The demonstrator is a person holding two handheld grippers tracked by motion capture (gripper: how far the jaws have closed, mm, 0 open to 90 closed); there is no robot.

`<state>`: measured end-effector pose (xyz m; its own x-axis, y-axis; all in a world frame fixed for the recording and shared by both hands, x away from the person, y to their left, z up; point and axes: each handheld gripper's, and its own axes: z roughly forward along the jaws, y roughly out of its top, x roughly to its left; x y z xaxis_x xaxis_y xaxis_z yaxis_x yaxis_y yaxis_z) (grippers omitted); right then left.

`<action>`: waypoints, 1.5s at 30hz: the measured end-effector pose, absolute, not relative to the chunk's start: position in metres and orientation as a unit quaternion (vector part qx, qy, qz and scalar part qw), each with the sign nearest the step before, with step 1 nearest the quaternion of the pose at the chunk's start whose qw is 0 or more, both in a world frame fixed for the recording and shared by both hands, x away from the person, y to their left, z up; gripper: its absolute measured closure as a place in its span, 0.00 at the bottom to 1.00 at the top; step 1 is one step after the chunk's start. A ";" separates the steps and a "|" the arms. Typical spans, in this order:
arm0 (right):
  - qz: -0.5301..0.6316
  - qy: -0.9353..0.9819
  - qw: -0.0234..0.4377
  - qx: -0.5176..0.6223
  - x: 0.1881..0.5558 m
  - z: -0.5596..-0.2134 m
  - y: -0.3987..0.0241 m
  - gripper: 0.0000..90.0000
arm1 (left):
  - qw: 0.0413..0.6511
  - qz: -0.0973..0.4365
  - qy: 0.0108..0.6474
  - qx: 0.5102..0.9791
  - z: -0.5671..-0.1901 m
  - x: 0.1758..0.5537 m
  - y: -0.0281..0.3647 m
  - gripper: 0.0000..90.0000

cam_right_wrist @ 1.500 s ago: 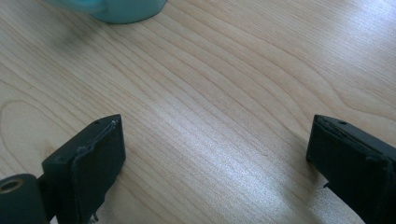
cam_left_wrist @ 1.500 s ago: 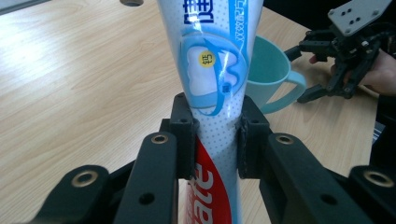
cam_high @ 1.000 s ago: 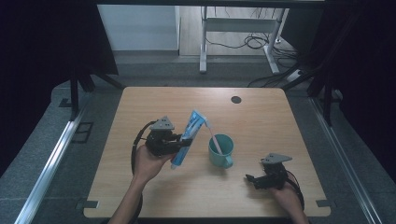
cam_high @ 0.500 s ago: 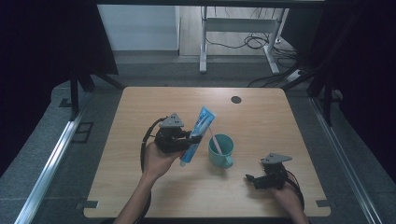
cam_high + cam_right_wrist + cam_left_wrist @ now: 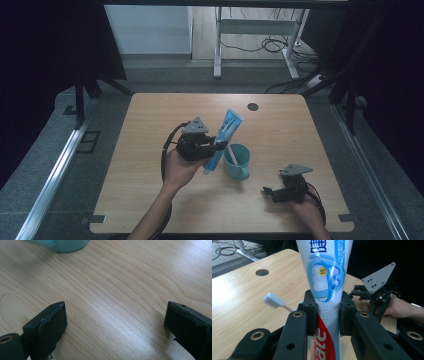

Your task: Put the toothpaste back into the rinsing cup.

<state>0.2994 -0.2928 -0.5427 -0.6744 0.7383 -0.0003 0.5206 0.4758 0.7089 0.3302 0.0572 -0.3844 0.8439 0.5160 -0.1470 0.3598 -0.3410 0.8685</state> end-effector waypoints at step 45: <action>0.352 0.845 0.156 0.372 0.300 -0.543 -0.293 0.05 | 0.540 0.118 0.273 0.787 -0.391 0.362 -0.006 0.81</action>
<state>0.2995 -0.2928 -0.5429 -0.6746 0.7382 -0.0008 0.5189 0.4749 0.7108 0.3621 -0.0059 -0.3915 0.8228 0.5575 -0.1103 0.3036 -0.2672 0.9146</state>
